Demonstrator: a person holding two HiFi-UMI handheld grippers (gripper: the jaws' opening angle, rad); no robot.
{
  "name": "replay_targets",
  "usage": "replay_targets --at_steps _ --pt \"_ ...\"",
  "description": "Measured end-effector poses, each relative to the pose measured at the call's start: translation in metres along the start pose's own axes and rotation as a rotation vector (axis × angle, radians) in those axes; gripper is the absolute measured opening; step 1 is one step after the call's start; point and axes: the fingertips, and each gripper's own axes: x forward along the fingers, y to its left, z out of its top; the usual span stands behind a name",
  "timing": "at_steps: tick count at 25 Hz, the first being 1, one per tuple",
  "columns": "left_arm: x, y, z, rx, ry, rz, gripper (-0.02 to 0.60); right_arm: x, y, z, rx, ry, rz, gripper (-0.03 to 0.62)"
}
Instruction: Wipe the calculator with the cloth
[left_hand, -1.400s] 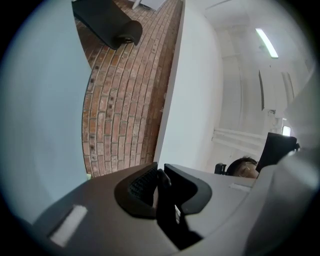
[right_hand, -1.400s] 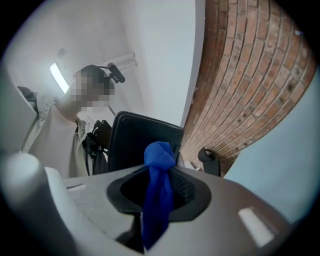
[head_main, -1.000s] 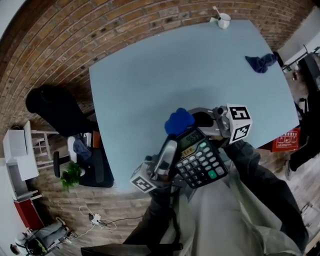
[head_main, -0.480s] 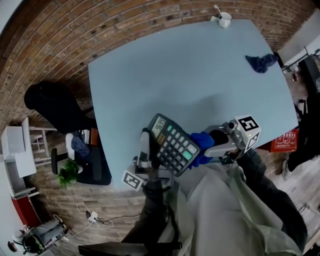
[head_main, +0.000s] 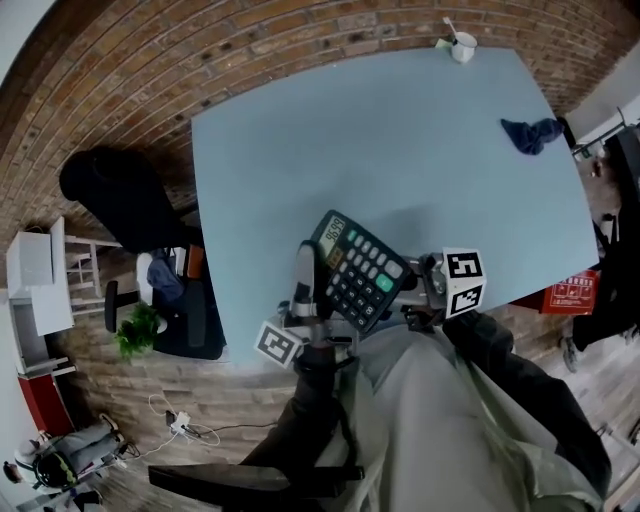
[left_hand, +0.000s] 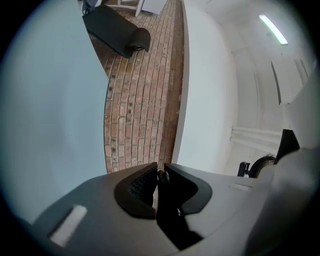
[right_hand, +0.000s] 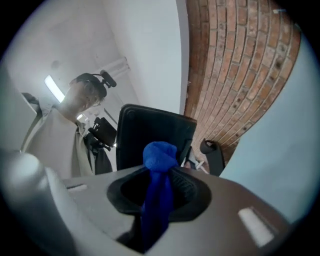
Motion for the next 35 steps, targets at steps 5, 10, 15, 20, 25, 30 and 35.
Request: replay_targets --at_steps 5,10,15,20,25,30,35 --pt "-0.011 0.0 0.003 0.064 0.037 0.039 0.049 -0.022 -0.025 0.015 0.037 -0.112 -0.146 0.089" --pt "-0.019 0.001 0.025 0.083 -0.014 0.054 0.048 -0.028 0.013 0.016 0.058 -0.096 0.03 0.089" --pt "-0.023 -0.006 0.031 0.158 0.002 0.042 0.048 -0.042 0.011 0.015 0.023 -0.082 -0.076 0.089" --pt "-0.027 -0.008 0.044 0.223 0.007 0.063 0.048 -0.072 -0.01 0.041 -0.08 -0.115 -0.267 0.089" --pt "-0.022 0.0 0.048 0.527 0.08 0.19 0.048 -0.036 -0.001 0.036 -0.475 0.279 -0.421 0.089" --pt "-0.011 0.007 0.028 0.681 0.166 0.241 0.052 0.02 0.003 -0.02 -0.637 0.572 -0.345 0.091" --pt "-0.015 0.013 0.022 0.661 0.213 0.219 0.056 0.038 -0.004 -0.022 -0.678 0.562 -0.321 0.091"
